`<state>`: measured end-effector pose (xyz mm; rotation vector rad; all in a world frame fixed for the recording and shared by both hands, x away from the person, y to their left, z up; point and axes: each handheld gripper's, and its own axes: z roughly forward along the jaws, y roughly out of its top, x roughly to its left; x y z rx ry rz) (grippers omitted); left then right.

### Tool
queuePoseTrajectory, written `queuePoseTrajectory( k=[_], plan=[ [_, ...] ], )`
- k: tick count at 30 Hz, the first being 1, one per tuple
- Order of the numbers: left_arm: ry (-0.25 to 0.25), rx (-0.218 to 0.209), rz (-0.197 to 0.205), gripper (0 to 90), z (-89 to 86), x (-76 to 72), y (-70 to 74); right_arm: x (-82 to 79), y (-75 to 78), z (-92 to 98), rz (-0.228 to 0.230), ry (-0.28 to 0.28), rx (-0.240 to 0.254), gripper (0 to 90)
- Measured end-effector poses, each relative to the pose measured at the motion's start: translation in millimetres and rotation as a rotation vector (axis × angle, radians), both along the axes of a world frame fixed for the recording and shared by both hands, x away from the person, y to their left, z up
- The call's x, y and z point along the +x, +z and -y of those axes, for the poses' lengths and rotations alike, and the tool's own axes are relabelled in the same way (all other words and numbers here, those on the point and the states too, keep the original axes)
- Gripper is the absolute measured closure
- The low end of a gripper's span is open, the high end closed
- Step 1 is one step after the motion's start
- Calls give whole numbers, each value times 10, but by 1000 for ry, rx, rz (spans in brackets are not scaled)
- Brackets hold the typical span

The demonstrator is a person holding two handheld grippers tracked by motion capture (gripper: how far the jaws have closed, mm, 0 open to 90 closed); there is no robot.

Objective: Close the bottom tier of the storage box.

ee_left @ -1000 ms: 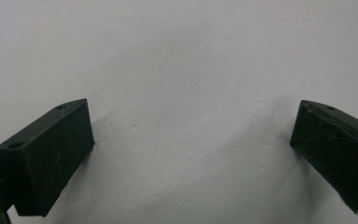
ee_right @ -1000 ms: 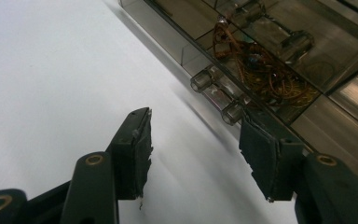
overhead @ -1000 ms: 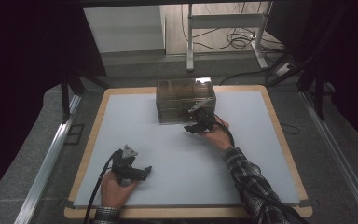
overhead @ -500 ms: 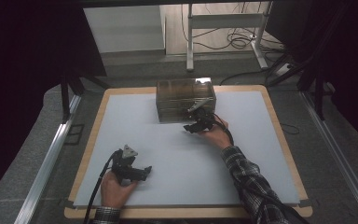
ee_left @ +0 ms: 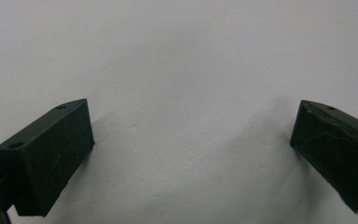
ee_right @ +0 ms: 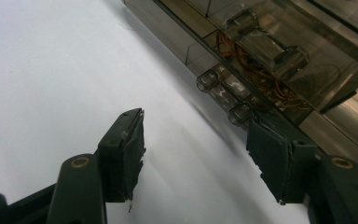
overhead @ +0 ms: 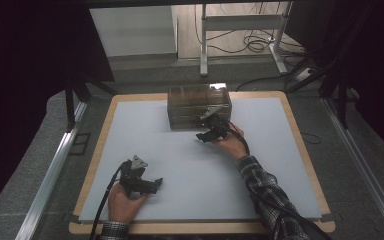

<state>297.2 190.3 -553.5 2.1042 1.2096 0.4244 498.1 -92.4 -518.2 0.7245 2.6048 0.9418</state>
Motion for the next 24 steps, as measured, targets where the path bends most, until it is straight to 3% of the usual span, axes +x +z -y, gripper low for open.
queuePoseTrajectory(
  k=[24],
  plan=[
    [1,-2,0,0,1,0,0,29,-65,-42,36,-17,23,277]
  ],
)
